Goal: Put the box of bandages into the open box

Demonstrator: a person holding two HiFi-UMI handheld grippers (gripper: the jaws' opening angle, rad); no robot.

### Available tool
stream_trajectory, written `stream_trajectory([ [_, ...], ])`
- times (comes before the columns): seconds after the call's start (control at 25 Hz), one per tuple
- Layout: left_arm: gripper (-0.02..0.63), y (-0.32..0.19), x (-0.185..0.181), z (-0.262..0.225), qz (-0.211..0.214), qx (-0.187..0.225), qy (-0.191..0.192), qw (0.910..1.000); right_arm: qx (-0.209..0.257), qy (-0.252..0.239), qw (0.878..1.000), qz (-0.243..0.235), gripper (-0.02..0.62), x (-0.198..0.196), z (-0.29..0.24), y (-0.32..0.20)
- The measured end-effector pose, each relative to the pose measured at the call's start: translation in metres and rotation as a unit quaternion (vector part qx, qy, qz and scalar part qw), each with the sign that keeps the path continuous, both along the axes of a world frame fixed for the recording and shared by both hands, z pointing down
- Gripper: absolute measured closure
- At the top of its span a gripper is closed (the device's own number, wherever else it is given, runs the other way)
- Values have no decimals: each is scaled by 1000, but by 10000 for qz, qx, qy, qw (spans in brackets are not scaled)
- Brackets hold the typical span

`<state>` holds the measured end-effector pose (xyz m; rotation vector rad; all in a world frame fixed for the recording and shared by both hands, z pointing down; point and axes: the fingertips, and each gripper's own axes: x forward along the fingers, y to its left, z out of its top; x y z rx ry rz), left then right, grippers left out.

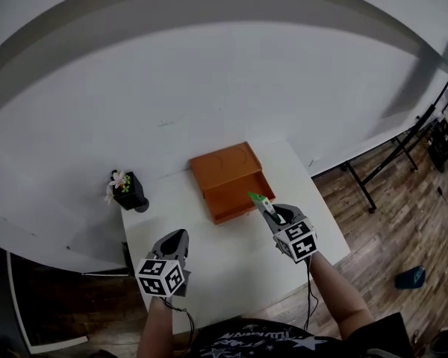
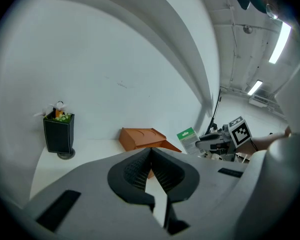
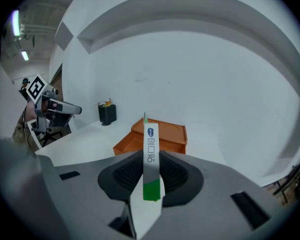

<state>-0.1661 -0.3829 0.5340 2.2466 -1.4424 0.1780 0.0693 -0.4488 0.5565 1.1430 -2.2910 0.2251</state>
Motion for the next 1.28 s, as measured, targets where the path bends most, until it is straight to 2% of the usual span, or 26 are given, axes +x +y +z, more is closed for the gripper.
stream_trajectory([
  [0.24, 586, -37, -15, -2, 18, 26, -8, 10000, 225, 874, 9926, -806, 480, -35, 7, -48],
  [0.44, 586, -54, -18, 6, 156, -30, -64, 9999, 124, 1481, 9764, -1567, 480, -65, 31, -70],
  [0.6, 586, -61, -23, 17, 185, -127, -15, 9997, -110, 1776, 9650, -1928, 480, -82, 55, -81],
  [0.84, 586, -67, -26, 33, 191, -272, 35, 9994, -520, 1980, 9560, -2101, 479, -88, 86, -86],
  [1.08, 586, -68, -23, 41, 221, -351, 65, 9991, -706, 1869, 9611, -1909, 479, -90, 97, -94],
  [1.28, 586, -68, -21, 44, 227, -383, 57, 9990, -572, 1901, 9627, -1836, 479, -92, 99, -101],
])
